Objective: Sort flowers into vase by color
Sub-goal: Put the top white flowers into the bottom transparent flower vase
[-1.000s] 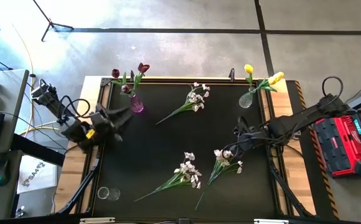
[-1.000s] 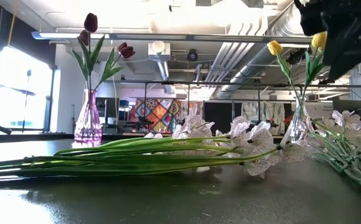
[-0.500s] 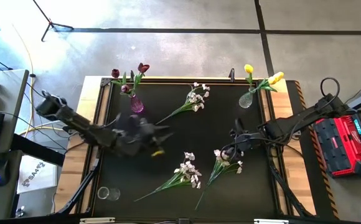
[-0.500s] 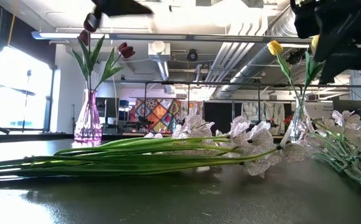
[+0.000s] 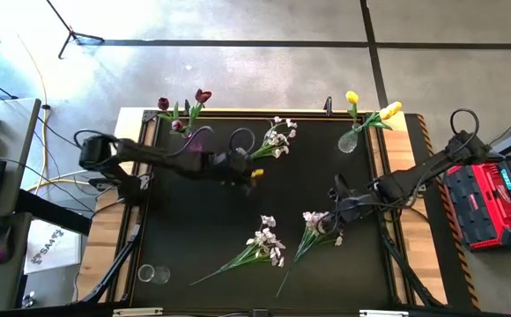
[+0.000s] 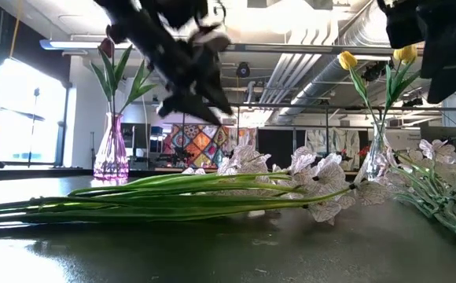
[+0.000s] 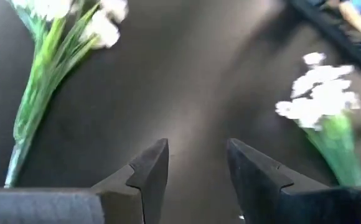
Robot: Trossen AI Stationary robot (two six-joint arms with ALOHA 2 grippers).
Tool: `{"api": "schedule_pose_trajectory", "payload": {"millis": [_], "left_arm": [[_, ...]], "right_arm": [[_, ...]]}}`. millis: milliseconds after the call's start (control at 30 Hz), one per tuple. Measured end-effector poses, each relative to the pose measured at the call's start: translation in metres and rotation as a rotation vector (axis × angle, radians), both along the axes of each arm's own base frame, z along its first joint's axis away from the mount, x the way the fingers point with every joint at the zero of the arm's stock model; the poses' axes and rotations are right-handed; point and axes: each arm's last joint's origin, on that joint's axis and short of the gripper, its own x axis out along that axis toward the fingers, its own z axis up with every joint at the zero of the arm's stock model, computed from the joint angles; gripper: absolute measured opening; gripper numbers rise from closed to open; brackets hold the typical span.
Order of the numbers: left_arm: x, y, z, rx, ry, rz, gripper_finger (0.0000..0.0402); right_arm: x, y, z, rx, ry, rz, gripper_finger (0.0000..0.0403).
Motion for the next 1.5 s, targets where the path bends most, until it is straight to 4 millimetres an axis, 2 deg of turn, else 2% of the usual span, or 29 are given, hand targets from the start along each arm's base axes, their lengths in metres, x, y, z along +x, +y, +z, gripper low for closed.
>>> {"api": "schedule_pose_trajectory", "payload": {"millis": [167,267,467,667,900,1200,1333,1500], "left_arm": [[0.003,0.036,-0.020,-0.036,0.061,0.062,0.0152],[0.012,0.055,-0.024,-0.022,0.080,0.040,0.0152],[0.035,0.087,-0.032,0.019,0.218,0.002,0.0152],[0.047,0.113,-0.052,-0.003,0.393,0.003,0.0152],[0.053,0.127,-0.058,-0.014,0.484,-0.014,0.0152],[0.065,0.124,-0.021,0.023,0.485,-0.043,0.0152],[0.068,0.127,-0.017,0.100,0.481,-0.078,0.0151],[0.059,0.142,-0.022,0.119,0.538,-0.087,0.0137]], "right_arm": [[-0.005,0.007,0.000,0.002,-0.001,-0.038,0.0194],[-0.007,0.009,-0.001,0.000,0.003,-0.061,0.0194],[-0.008,0.008,-0.002,0.013,0.030,-0.105,0.0194],[-0.008,0.005,-0.002,0.056,0.060,-0.115,0.0194],[-0.008,0.003,-0.003,0.064,0.087,-0.118,0.0194],[-0.010,0.002,-0.004,0.053,0.111,-0.115,0.0194],[-0.012,0.001,-0.005,0.043,0.127,-0.114,0.0194],[-0.012,0.001,-0.005,0.044,0.127,-0.114,0.0194]]}}
